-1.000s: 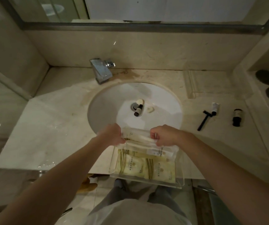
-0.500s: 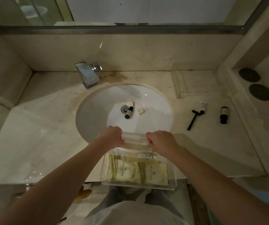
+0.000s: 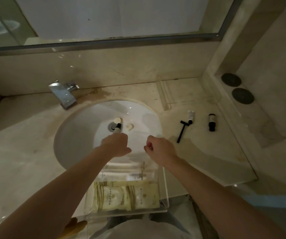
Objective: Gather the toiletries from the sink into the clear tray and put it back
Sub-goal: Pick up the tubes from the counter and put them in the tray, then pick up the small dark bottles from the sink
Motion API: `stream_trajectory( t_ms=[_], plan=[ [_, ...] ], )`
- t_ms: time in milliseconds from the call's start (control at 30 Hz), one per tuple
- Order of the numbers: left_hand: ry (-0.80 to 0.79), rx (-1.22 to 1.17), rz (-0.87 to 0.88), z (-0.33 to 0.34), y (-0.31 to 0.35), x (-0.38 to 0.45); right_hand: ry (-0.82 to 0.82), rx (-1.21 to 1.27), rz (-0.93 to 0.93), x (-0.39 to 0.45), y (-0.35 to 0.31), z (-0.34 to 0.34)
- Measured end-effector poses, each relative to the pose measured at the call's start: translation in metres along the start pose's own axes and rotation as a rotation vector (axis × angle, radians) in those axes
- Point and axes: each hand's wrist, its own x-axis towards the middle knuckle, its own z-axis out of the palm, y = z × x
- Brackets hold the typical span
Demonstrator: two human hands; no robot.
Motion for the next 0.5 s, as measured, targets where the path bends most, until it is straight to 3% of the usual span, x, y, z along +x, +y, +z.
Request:
stream_trajectory(
  t_ms=[233,500],
  plan=[
    [0.046,-0.201,0.109,-0.002,0.076,0.030,0.121,0.199,0.271,-0.003,0.066,-0.028],
    [0.038,-0.307,0.124,0.007,0.156,0.066,0.216,0.258,0.428,-0.003,0.135,-0.051]
  ],
)
